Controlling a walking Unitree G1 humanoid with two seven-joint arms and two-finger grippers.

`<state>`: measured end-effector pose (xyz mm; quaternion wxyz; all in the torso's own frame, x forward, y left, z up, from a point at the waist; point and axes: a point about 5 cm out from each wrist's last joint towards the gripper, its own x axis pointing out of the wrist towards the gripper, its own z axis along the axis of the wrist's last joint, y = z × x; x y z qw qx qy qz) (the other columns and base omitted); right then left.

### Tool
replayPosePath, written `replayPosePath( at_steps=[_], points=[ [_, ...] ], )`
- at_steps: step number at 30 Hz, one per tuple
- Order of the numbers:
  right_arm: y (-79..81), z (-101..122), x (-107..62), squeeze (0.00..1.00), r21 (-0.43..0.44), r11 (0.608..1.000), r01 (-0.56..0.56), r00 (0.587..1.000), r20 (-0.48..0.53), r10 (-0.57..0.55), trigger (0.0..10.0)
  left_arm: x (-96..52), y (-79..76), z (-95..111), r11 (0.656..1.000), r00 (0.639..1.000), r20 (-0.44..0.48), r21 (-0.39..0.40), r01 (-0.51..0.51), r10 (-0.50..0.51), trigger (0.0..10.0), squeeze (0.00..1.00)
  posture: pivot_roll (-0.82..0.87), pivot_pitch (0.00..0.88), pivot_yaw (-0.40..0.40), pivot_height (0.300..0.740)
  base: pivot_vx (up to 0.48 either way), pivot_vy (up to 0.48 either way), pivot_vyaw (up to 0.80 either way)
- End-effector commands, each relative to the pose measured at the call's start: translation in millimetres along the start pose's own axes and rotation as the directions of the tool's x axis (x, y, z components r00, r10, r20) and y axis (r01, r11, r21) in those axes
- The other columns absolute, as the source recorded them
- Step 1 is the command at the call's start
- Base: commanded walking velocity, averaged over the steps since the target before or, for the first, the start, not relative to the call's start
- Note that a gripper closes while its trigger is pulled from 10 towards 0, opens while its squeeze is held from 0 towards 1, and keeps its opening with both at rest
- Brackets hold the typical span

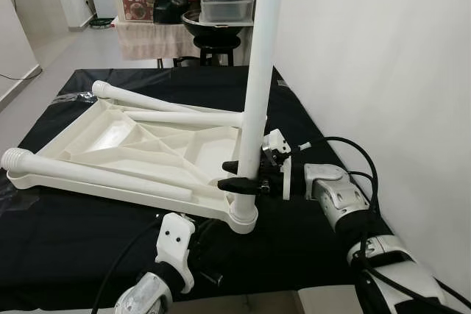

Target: Building children table

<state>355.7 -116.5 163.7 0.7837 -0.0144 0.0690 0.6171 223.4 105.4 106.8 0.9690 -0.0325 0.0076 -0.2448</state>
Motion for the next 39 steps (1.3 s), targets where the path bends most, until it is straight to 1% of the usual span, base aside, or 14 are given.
replayPosePath(
  at_steps=[1, 9, 10, 12, 13, 14, 17, 26, 27, 28, 29, 32, 33, 39],
  points=[
    [3.3, -12.4, -7.0, 0.00, 0.050, 0.999, -0.017, 1.000, 0.009, 0.017, 0.0, -1.6, -1.0, -2.6, 1.000, 1.000, -0.011, -0.002, 0.006, -0.006, 10.0, 0.00, 0.06, 0.000, -0.073, 0.740, 0.000, 0.000, 0.00],
    [13.5, -21.3, -18.5, 0.00, -0.005, 0.999, 0.046, 0.998, 0.048, -0.046, 0.0, -4.5, -0.1, -1.2, 1.000, 1.000, -0.010, -0.004, 0.009, -0.009, 10.0, 0.00, 0.04, 0.000, -0.069, 0.740, 0.000, 0.000, 0.00],
    [23.3, -24.2, -1.3, 0.00, 0.072, 0.957, 0.281, 0.943, 0.164, -0.289, 0.0, -7.4, 2.3, -0.5, 1.000, 1.000, -0.011, 0.002, 0.006, -0.006, 10.0, 0.00, 0.04, 0.000, -0.073, 0.740, 0.000, 0.000, 0.00],
    [23.3, -24.2, -1.3, 0.00, 0.072, 0.957, 0.281, 0.943, 0.164, -0.289, 0.0, -7.4, 2.3, -0.5, 1.000, 1.000, -0.011, 0.002, 0.006, -0.006, 10.0, 0.00, 0.04, 0.000, -0.073, 0.740, 0.000, 0.000, 0.00],
    [38.8, -44.0, 16.4, 0.00, 0.307, 0.780, 0.545, 0.761, 0.210, -0.614, 0.0, -8.8, 3.7, 0.5, 1.000, 1.000, -0.011, 0.006, 0.003, -0.003, 10.0, 0.00, 0.02, 0.000, -0.069, 0.740, 0.000, 0.000, 0.00],
    [38.8, -44.0, 16.4, 0.00, 0.307, 0.780, 0.545, 0.761, 0.210, -0.614, 0.0, -8.8, 3.7, 0.5, 1.000, 1.000, -0.011, 0.006, 0.003, -0.003, 10.0, 0.00, 0.02, 0.000, -0.069, 0.740, 0.000, 0.000, 0.00],
    [64.5, -48.5, 28.9, 0.00, 0.012, 0.759, 0.650, 0.753, 0.121, -0.647, 0.0, -7.1, 6.2, -0.7, 1.000, 1.000, -0.021, 0.018, -0.012, 0.013, 10.0, 0.00, -0.01, 0.000, -0.042, 0.740, 0.000, 0.000, 0.00],
    [62.4, -49.8, 33.2, 0.00, -0.027, 0.761, 0.649, 0.760, 0.084, -0.645, 0.0, -4.7, 9.6, 1.2, 0.999, 1.000, -0.019, 0.043, -0.020, 0.021, 10.0, 0.00, 0.01, 0.000, -0.047, 0.740, 0.000, 0.000, 0.00],
    [58.6, -50.3, 30.2, 0.00, -0.010, 0.742, 0.671, 0.741, 0.069, -0.668, 10.0, -3.7, 8.8, 1.1, 0.999, 1.000, -0.020, 0.040, -0.012, 0.012, 10.0, 0.00, 0.01, 0.000, -0.047, 0.740, 0.000, 0.000, 0.00],
    [57.9, -50.0, 28.7, 0.00, 0.002, 0.720, 0.694, 0.718, 0.057, -0.693, 10.0, -3.1, 8.3, 1.1, 0.999, 1.000, -0.022, 0.039, -0.006, 0.007, 10.0, 0.00, 0.01, 0.000, -0.047, 0.740, 0.000, 0.000, 0.00],
    [57.8, -47.0, 28.0, 0.29, 0.040, 0.715, 0.698, 0.712, 0.070, -0.699, 10.0, -2.6, 7.8, 0.9, 0.999, 1.000, -0.023, 0.037, -0.004, 0.005, 10.0, 0.00, 0.02, 0.000, -0.044, 0.740, 0.000, 0.000, 0.00],
    [58.4, -44.1, 28.0, 0.56, 0.061, 0.719, 0.692, 0.714, 0.085, -0.695, 10.0, -2.3, 7.6, 0.8, 0.999, 1.000, -0.023, 0.037, -0.004, 0.004, 10.0, 0.00, 0.02, 0.000, -0.044, 0.740, 0.000, 0.000, 0.00],
    [60.7, -40.8, 30.5, 1.00, 0.067, 0.749, 0.659, 0.743, 0.096, -0.663, 10.0, -2.0, 7.5, 0.9, 0.999, 1.000, -0.022, 0.036, -0.005, 0.006, 10.0, 0.00, 0.02, 0.000, -0.045, 0.740, 0.000, 0.000, 0.00],
    [64.7, -23.1, 40.9, 1.00, 0.034, 0.928, 0.372, 0.916, 0.152, -0.372, 10.0, -0.4, 6.4, 1.1, 0.999, 1.000, -0.020, 0.033, -0.005, 0.006, 10.0, 0.00, 0.02, 0.000, -0.045, 0.740, 0.000, 0.000, 0.00]
  ],
)
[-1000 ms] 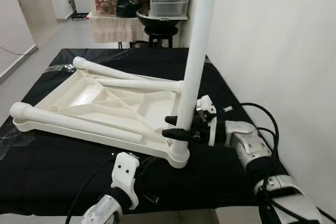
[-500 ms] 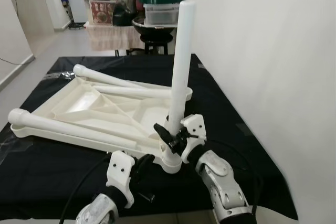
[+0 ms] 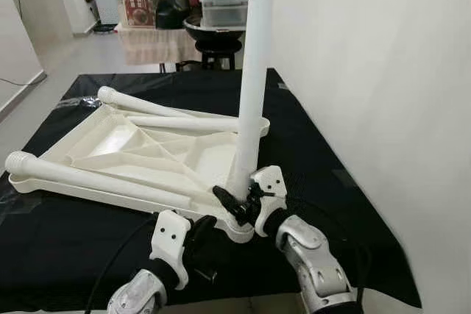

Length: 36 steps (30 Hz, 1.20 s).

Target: Building children table

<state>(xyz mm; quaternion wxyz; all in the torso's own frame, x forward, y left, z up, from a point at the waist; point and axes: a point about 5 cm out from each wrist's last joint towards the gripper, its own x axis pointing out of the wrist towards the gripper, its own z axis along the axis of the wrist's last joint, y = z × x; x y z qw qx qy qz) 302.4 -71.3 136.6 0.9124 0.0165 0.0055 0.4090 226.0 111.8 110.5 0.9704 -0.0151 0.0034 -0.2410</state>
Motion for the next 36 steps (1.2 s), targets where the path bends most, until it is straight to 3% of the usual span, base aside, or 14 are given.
replayPosePath(
  at_steps=[1, 2, 3, 4, 6, 7, 8, 10, 16, 17, 20, 21, 26, 36],
  points=[
    [5.5, 3.6, 3.3, 0.99, -0.008, 0.982, -0.190, 0.982, -0.014, 0.190, 10.0, 0.9, -0.6, -3.0, 1.000, 1.000, -0.019, -0.004, 0.004, -0.004, 10.0, 0.00, 0.02, 0.000, -0.048, 0.740, 0.000, 0.000, 0.00],
    [3.8, 2.8, 1.7, 0.63, -0.038, 0.961, -0.274, 0.961, -0.051, 0.272, 10.0, 1.5, -0.9, -3.0, 1.000, 1.000, -0.019, -0.005, 0.005, -0.005, 10.0, 0.00, 0.02, 0.000, -0.049, 0.740, 0.000, 0.000, 0.00],
    [2.2, 1.6, 0.3, 0.63, -0.056, 0.947, -0.318, 0.946, -0.080, 0.313, 10.0, 1.8, -1.1, -3.0, 1.000, 1.000, -0.018, -0.006, 0.005, -0.006, 10.0, 0.00, 0.02, 0.000, -0.049, 0.740, 0.000, 0.000, 0.00],
    [0.8, 0.3, -1.6, 0.22, -0.070, 0.929, -0.364, 0.928, -0.112, 0.356, 10.0, 2.1, -1.4, -3.1, 1.000, 1.000, -0.018, -0.007, 0.006, -0.006, 10.0, 0.00, 0.03, 0.000, -0.053, 0.740, 0.000, 0.000, 0.00],
    [0.3, -0.3, -2.6, 0.22, -0.074, 0.919, -0.387, 0.918, -0.129, 0.376, 10.0, 2.2, -1.6, -3.1, 1.000, 1.000, -0.018, -0.007, 0.006, -0.006, 10.0, 0.00, 0.03, 0.000, -0.053, 0.740, 0.000, 0.000, 0.00],
    [-2.8, 0.0, -5.4, 0.00, -0.066, 0.890, -0.451, 0.885, -0.158, 0.437, 10.0, 2.4, -1.9, -3.2, 1.000, 1.000, -0.017, -0.008, 0.006, -0.006, 10.0, 0.00, 0.03, 0.000, -0.059, 0.740, 0.000, 0.000, 0.00],
    [-2.8, 0.0, -5.4, 0.00, -0.066, 0.890, -0.451, 0.885, -0.158, 0.437, 10.0, 2.4, -1.9, -3.2, 1.000, 1.000, -0.017, -0.008, 0.006, -0.006, 10.0, 0.00, 0.03, 0.000, -0.059, 0.740, 0.000, 0.000, 0.00],
    [-17.7, 6.4, -4.8, 0.00, -0.039, 0.850, -0.525, 0.839, -0.193, 0.509, 10.0, 2.5, -2.9, -3.3, 1.000, 1.000, -0.015, -0.010, 0.004, -0.004, 10.0, 0.00, 0.04, 0.000, -0.068, 0.740, 0.000, 0.000, 0.00],
    [-34.0, 17.6, 3.8, 0.00, -0.011, 0.861, -0.509, 0.849, -0.173, 0.499, 10.0, 2.9, -3.5, -4.1, 1.000, 1.000, -0.015, -0.010, 0.003, -0.003, 10.0, 0.00, 0.05, 0.000, -0.072, 0.740, 0.000, 0.000, 0.00],
    [-40.4, 24.2, 8.6, 0.00, 0.013, 0.868, -0.497, 0.858, -0.145, 0.493, 3.9, 3.0, -3.7, -4.7, 1.000, 1.000, -0.016, -0.010, 0.003, -0.003, 10.0, 0.00, 0.05, 0.000, -0.074, 0.740, 0.000, 0.000, 0.00],
    [-40.4, 24.2, 8.6, 0.00, 0.013, 0.868, -0.497, 0.858, -0.145, 0.493, 3.9, 3.0, -3.7, -4.7, 1.000, 1.000, -0.016, -0.010, 0.003, -0.003, 10.0, 0.00, 0.05, 0.000, -0.074, 0.740, 0.000, 0.000, 0.00],
    [-44.6, 29.4, 11.3, 0.00, 0.037, 0.865, -0.501, 0.857, -0.119, 0.501, 0.0, 3.1, -3.7, -5.3, 1.000, 1.000, -0.017, -0.009, 0.003, -0.003, 10.0, 0.00, 0.05, 0.000, -0.075, 0.740, 0.000, 0.000, 0.00],
    [-51.5, 30.0, 8.2, 0.00, 0.089, 0.840, -0.535, 0.833, -0.108, 0.542, 0.0, 3.0, -4.4, -6.7, 1.000, 1.000, -0.019, -0.011, 0.004, -0.005, 10.0, 0.00, 0.05, 0.000, -0.078, 0.740, 0.000, 0.000, 0.00],
    [-56.5, 21.3, -3.3, 0.00, 0.110, 0.840, -0.532, 0.833, -0.110, 0.542, 0.0, 3.1, -6.0, -7.5, 1.000, 1.000, -0.020, -0.016, 0.009, -0.010, 10.0, 0.00, 0.03, 0.000, -0.070, 0.740, 0.000, 0.000, 0.00]
  ],
)
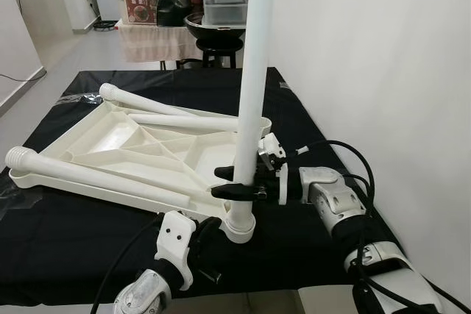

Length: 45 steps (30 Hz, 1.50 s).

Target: Building children table

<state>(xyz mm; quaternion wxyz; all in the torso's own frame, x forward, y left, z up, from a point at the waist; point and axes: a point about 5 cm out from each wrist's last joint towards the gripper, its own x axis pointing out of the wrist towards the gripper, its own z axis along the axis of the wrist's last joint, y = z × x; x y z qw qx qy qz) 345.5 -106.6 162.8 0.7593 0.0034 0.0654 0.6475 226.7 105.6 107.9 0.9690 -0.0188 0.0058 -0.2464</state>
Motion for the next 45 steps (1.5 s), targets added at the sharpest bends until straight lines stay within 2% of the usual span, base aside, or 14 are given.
replayPosePath(
  at_steps=[1, 8, 12, 14, 17, 26, 28, 29, 30, 33, 40, 41, 42, 45],
  points=[
    [1.0, -7.5, -8.0, 0.00, 0.038, 0.999, 0.000, 1.000, 0.017, -0.001, 0.0, -0.3, -1.2, -4.7, 1.000, 1.000, -0.017, -0.006, -0.001, 0.001, 10.0, 0.00, 0.03, 0.000, -0.070, 0.740, 0.000, 0.000, 0.00],
    [-2.6, -9.9, -19.2, 0.00, -0.035, 0.990, 0.136, 0.991, 0.012, -0.136, 0.0, -1.1, -1.7, -4.1, 1.000, 1.000, -0.016, -0.002, -0.001, 0.001, 10.0, 0.00, 0.03, 0.000, -0.074, 0.740, 0.000, 0.000, 0.00],
    [-8.9, -14.9, -14.5, 0.00, -0.001, 0.890, 0.455, 0.887, 0.088, -0.454, 0.0, -2.6, -1.8, -3.9, 1.000, 1.000, -0.015, 0.001, -0.003, 0.003, 10.0, 0.00, 0.03, 0.000, -0.089, 0.740, 0.000, 0.000, 0.00],
    [46.7, -51.8, 35.9, 0.00, -0.147, 0.773, 0.617, 0.785, 0.043, -0.618, 0.0, -4.0, 1.0, -2.3, 1.000, 1.000, -0.014, -0.002, -0.010, 0.010, 10.0, 0.00, 0.00, 0.000, -0.064, 0.740, 0.000, 0.000, 0.00],
    [43.3, -50.3, 31.3, 0.00, -0.057, 0.656, 0.753, 0.658, 0.092, -0.748, 0.0, -3.5, 1.5, -1.6, 1.000, 1.000, -0.017, 0.002, 0.004, -0.004, 10.0, 0.00, 0.01, 0.000, -0.078, 0.740, 0.000, 0.000, 0.00],
    [34.8, -47.4, 27.4, 0.00, -0.017, 0.648, 0.761, 0.646, 0.106, -0.756, 0.0, -1.1, 4.4, -1.2, 1.000, 1.000, -0.022, 0.029, -0.004, 0.005, 10.0, 0.00, -0.01, 0.000, -0.060, 0.740, 0.000, 0.000, 0.00],
    [32.9, -49.3, 26.4, 0.00, 0.000, 0.645, 0.764, 0.642, 0.090, -0.761, 2.5, -0.7, 4.3, -1.0, 1.000, 1.000, -0.021, 0.027, -0.004, 0.004, 10.0, 0.00, -0.01, 0.000, -0.060, 0.740, 0.000, 0.000, 0.00],
    [31.2, -48.0, 26.8, 0.00, 0.038, 0.664, 0.747, 0.659, 0.095, -0.746, 10.0, -0.3, 4.3, -0.7, 1.000, 1.000, -0.021, 0.027, -0.005, 0.005, 10.0, 0.00, 0.00, 0.000, -0.061, 0.740, 0.000, 0.000, 0.00],
    [31.3, -44.6, 28.5, 0.81, 0.065, 0.690, 0.721, 0.682, 0.109, -0.723, 10.0, 0.1, 4.0, -0.5, 1.000, 1.000, -0.020, 0.028, -0.007, 0.007, 10.0, 0.00, 0.00, 0.000, -0.059, 0.740, 0.000, 0.000, 0.00],
    [35.3, -36.1, 32.0, 1.00, 0.089, 0.738, 0.669, 0.725, 0.141, -0.674, 10.0, 0.8, 3.6, -0.2, 1.000, 1.000, -0.018, 0.028, -0.009, 0.009, 10.0, 0.00, 0.00, 0.000, -0.060, 0.740, 0.000, 0.000, 0.00],
    [33.9, -17.8, 27.4, 1.00, 0.051, 0.834, 0.550, 0.817, 0.176, -0.550, 10.0, 1.9, 2.7, -0.4, 1.000, 1.000, -0.018, 0.021, -0.005, 0.005, 10.0, 0.00, 0.00, 0.000, -0.054, 0.740, 0.000, 0.000, 0.00],
    [29.8, -14.2, 23.1, 0.27, 0.008, 0.869, 0.495, 0.857, 0.163, -0.489, 10.0, 2.5, 2.6, -0.5, 1.000, 1.000, -0.018, 0.022, -0.004, 0.005, 10.0, 0.00, 0.00, 0.000, -0.055, 0.740, 0.000, 0.000, 0.00],
    [26.7, -12.3, 19.3, 0.00, -0.032, 0.895, 0.446, 0.888, 0.144, -0.437, 10.0, 3.0, 2.6, -0.6, 1.000, 1.000, -0.018, 0.021, -0.003, 0.003, 10.0, 0.00, 0.00, 0.000, -0.055, 0.740, 0.000, 0.000, 0.00],
    [22.4, -11.2, 13.3, 0.00, -0.073, 0.932, 0.355, 0.932, 0.106, -0.347, 10.0, 3.5, 2.9, -1.3, 1.000, 1.000, -0.018, 0.019, -0.002, 0.002, 10.0, 0.00, 0.00, 0.000, -0.060, 0.740, 0.000, 0.000, 0.00]
  ],
)
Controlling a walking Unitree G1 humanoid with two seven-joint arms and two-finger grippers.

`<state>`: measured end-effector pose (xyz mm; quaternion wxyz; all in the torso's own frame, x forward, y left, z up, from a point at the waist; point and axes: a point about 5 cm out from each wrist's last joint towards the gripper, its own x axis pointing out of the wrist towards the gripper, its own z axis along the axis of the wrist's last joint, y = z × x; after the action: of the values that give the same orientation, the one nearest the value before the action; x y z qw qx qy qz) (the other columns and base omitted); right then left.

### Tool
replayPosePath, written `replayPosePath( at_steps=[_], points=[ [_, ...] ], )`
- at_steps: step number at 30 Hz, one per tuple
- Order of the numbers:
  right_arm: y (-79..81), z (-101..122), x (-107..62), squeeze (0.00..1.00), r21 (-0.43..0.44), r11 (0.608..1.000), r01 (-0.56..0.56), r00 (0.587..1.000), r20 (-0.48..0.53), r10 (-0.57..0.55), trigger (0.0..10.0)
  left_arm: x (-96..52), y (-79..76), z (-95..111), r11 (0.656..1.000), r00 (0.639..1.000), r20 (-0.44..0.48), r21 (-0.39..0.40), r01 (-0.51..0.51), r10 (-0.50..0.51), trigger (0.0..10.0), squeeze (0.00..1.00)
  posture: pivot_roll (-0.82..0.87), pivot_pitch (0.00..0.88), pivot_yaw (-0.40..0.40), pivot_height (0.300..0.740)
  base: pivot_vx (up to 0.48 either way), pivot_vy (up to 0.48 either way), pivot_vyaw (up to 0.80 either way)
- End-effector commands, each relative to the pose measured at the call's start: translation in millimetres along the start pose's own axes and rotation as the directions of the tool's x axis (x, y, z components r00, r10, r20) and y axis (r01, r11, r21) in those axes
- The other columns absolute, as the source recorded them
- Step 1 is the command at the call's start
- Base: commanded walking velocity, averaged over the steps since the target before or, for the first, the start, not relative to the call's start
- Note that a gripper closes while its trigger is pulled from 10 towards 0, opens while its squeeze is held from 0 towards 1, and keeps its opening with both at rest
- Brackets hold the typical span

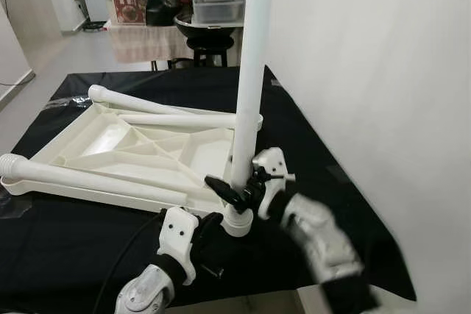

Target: Building children table

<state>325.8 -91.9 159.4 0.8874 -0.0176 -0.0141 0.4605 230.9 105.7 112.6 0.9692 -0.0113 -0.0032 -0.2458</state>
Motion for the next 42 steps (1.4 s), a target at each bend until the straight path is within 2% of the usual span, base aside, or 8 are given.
replayPosePath(
  at_steps=[1, 11, 12, 13, 32, 33, 37, 42],
  points=[
    [2.1, -6.8, 0.0, 0.00, 0.022, 0.995, -0.096, 0.995, -0.020, 0.097, 10.0, -0.2, 0.9, -6.0, 1.000, 0.999, -0.032, 0.000, -0.001, 0.001, 10.0, 0.00, 0.00, 0.000, -0.060, 0.740, 0.000, 0.000, 0.00],
    [-18.0, -0.6, -3.7, 0.00, 0.049, 0.969, -0.240, 0.969, -0.043, 0.243, 10.0, 0.5, 1.8, -7.5, 1.000, 0.999, -0.033, 0.001, -0.004, 0.004, 10.0, 0.00, 0.02, 0.000, -0.067, 0.740, 0.000, 0.000, 0.00],
    [-24.2, 1.5, -3.6, 0.00, 0.064, 0.967, -0.247, 0.967, -0.043, 0.250, 7.9, 0.6, 1.7, -7.9, 1.000, 0.999, -0.033, 0.002, -0.006, 0.006, 10.0, 0.00, 0.03, 0.000, -0.072, 0.740, 0.000, 0.000, 0.00],
    [-29.7, 4.6, -3.8, 0.00, 0.075, 0.966, -0.248, 0.967, -0.038, 0.251, 0.0, 0.4, 1.4, -8.2, 1.000, 0.999, -0.033, 0.003, -0.007, 0.007, 10.0, 0.00, 0.03, 0.000, -0.074, 0.740, 0.000, 0.000, 0.00],
    [-34.8, 0.3, -8.8, 0.00, 0.074, 0.983, -0.168, 0.986, -0.009, 0.169, 0.0, -0.6, 0.2, -8.6, 1.000, 0.999, -0.034, 0.001, -0.004, 0.004, 10.0, 0.00, 0.02, 0.000, -0.076, 0.740, 0.000, 0.000, 0.00],
    [-33.3, -13.1, -0.4, 0.00, 0.112, 0.950, 0.293, 0.956, -0.001, -0.295, 0.0, -1.3, 1.2, -8.1, 1.000, 0.999, -0.033, 0.002, -0.008, 0.008, 10.0, 0.00, 0.01, 0.000, -0.091, 0.740, 0.000, 0.000, 0.00],
    [11.3, -37.9, -2.1, 0.00, 0.019, 0.848, 0.529, 0.848, -0.039, -0.528, 0.0, -2.4, 3.7, -8.5, 1.000, 0.999, -0.037, 0.010, -0.012, 0.013, 10.0, 0.00, -0.02, 0.000, -0.065, 0.740, 0.000, 0.000, 0.00],
    [13.6, -33.0, -2.9, 0.00, -0.027, 0.831, 0.555, 0.831, -0.011, -0.556, 0.0, -2.3, 4.6, -9.2, 1.000, 0.999, -0.042, 0.019, -0.013, 0.014, 10.0, 0.00, -0.03, 0.000, -0.065, 0.740, 0.000, 0.000, 0.00]
  ],
)
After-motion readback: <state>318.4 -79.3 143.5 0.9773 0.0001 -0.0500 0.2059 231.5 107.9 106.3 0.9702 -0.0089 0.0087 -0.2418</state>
